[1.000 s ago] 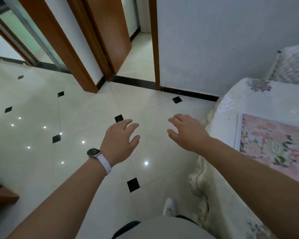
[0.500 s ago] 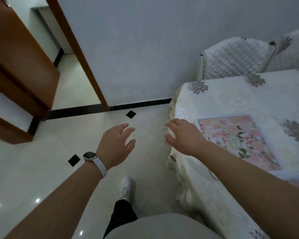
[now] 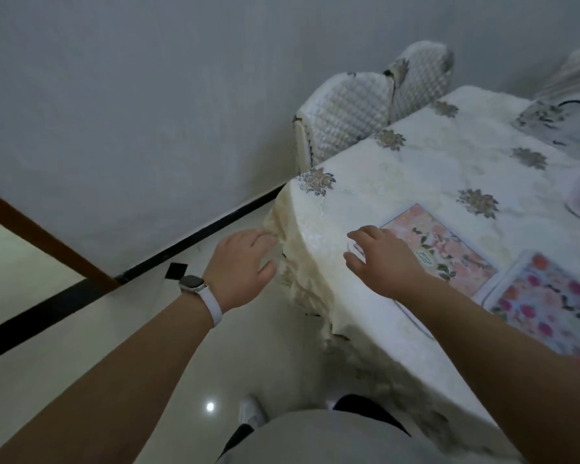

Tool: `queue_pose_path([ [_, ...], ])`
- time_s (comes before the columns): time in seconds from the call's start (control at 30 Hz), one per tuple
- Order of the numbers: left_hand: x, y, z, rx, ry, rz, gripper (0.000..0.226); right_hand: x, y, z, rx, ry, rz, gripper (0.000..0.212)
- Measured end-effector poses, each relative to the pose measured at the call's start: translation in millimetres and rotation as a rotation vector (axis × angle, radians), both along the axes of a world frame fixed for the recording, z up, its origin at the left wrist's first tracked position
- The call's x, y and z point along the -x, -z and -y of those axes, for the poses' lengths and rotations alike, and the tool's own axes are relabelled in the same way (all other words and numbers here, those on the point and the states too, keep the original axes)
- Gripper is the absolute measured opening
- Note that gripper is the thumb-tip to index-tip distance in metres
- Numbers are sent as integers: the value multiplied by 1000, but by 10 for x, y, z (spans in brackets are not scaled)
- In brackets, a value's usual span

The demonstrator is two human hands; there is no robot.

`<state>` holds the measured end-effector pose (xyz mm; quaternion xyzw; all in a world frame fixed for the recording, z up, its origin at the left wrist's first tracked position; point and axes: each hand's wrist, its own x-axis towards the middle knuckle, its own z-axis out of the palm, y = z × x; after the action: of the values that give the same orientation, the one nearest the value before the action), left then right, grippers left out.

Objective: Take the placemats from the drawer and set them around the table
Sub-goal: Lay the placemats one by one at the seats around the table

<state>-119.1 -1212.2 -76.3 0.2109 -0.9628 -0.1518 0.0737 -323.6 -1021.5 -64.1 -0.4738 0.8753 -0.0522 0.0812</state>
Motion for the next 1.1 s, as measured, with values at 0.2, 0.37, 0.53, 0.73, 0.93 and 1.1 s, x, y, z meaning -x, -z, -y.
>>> queue_pose_path([
  [0.2,543,88,105,-37,225,17,45,49,54,-312,-15,219,6,49],
  [0.37,1172,175,56,-21,355,2,43,322,207,-608,-40,359,24,50],
  [0.53,1758,283,19,17,462,68,43,725,429,-885,-24,496,73,50],
  [0.73,2349,500,34,56,550,177,41,1081,758,-1141,80,727,271,51],
  [0.93,2790,751,-39,-87,534,286,47,1159,979,-1380,135,989,419,52],
  [1.1,3080,971,-168,-346,410,350,47,1097,1156,-1455,230,1237,553,52],
])
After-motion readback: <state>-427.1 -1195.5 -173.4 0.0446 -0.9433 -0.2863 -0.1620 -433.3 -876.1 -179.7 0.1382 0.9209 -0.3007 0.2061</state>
